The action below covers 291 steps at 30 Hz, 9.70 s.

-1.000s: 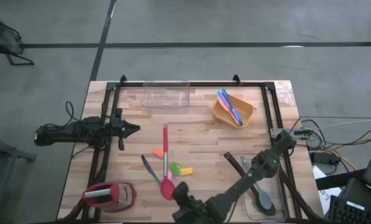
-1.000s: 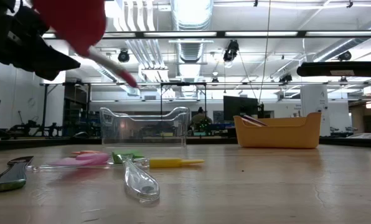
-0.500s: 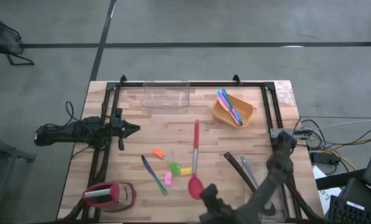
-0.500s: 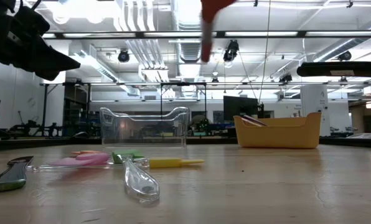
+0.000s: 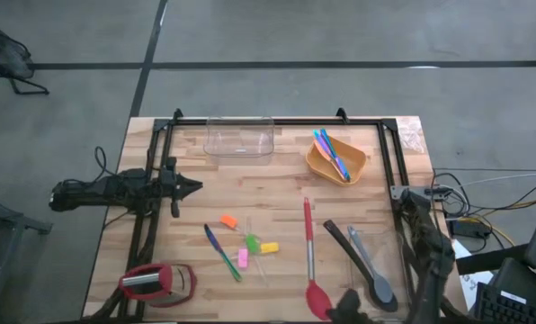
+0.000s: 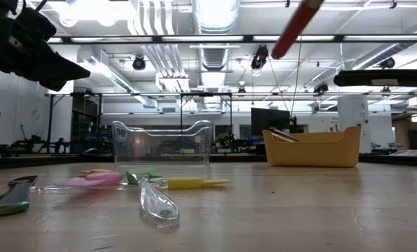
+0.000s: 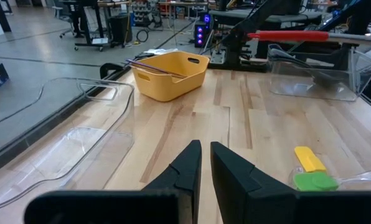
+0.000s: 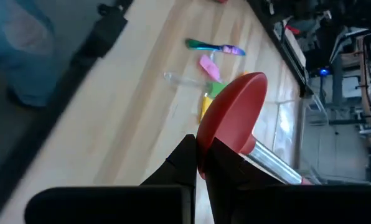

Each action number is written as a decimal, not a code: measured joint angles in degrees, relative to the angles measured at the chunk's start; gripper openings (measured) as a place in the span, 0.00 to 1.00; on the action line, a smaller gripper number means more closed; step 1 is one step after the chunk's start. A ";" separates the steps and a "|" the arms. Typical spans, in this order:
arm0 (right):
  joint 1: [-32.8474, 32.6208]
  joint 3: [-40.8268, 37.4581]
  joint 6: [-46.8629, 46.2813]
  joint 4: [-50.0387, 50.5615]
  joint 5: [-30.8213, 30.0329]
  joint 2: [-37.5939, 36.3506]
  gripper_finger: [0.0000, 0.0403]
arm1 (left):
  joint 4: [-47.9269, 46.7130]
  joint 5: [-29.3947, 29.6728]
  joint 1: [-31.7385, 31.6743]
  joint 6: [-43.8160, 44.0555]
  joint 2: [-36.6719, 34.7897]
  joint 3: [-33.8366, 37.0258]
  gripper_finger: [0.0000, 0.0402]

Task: Pick & Place Kitchen Items
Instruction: Put the red serving spoon into the bottom transparent bin

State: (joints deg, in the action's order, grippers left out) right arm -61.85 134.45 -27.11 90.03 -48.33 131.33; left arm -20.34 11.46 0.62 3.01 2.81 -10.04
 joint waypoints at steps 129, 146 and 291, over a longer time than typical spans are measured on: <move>20.20 -15.91 33.40 -4.67 -12.40 -2.65 0.03 | 48.80 -6.84 -3.58 29.90 71.95 -39.01 0.17; 20.11 -15.98 34.59 -5.30 -13.12 -2.69 0.03 | 47.27 -7.46 -3.91 27.21 72.11 -38.88 0.38; 9.47 -15.63 -5.30 -3.37 -14.98 -33.82 0.08 | 75.49 -2.03 11.08 26.89 141.00 -102.66 0.19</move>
State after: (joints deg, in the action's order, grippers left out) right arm -52.38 118.83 -32.40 86.65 -63.32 97.51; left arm 55.15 9.43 11.70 29.90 143.81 -112.70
